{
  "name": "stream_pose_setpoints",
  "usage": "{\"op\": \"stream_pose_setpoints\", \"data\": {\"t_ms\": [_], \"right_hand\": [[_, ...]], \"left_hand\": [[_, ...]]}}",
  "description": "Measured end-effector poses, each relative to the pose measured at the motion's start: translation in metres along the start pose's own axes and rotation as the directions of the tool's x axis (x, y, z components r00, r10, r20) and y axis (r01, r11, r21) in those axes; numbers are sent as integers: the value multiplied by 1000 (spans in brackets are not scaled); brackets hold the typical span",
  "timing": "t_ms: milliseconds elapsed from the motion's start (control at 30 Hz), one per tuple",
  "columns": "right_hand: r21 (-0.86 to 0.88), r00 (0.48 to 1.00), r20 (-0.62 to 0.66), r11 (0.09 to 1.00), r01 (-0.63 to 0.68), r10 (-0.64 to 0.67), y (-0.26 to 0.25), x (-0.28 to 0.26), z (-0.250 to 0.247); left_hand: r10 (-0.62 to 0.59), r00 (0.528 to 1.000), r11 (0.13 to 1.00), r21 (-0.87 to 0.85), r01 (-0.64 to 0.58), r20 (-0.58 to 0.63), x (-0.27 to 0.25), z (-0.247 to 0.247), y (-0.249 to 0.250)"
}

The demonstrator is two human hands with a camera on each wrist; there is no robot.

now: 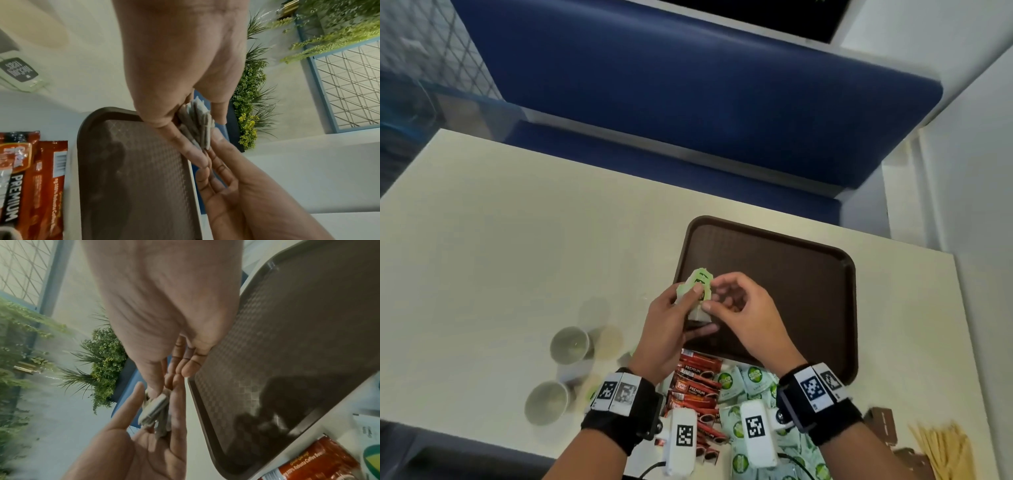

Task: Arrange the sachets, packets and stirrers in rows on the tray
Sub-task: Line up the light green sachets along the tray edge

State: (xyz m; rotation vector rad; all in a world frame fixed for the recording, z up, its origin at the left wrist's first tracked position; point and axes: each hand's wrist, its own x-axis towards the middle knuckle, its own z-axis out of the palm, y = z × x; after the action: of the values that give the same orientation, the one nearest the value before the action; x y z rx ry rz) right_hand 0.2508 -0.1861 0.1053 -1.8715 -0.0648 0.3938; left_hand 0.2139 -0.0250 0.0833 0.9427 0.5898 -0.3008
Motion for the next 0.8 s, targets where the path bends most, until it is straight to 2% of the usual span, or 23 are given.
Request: {"op": "stream_pose_setpoints", "data": {"t_ms": [100,200,433,633,800], "right_hand": [[-15,999,20,1000,-27,27,4,6,-6],[-8,997,36,998,-63,64,5,10,-11],[33,995,55,996,-83,81,-1,23,-15],[161,983,126,975,-150,130,-10,43,-23],[73,971,212,988,-133,115,-16,62,-27]], "left_hand": [[-50,999,997,-52,50,9,4,0,5],[-49,999,999,-17,49,9,9,1,9],[6,1000,995,99,-4,-15,17,6,18],[67,996,986,156,-56,-65,26,4,29],[70,992,985,166,-52,-106,37,4,37]]}}
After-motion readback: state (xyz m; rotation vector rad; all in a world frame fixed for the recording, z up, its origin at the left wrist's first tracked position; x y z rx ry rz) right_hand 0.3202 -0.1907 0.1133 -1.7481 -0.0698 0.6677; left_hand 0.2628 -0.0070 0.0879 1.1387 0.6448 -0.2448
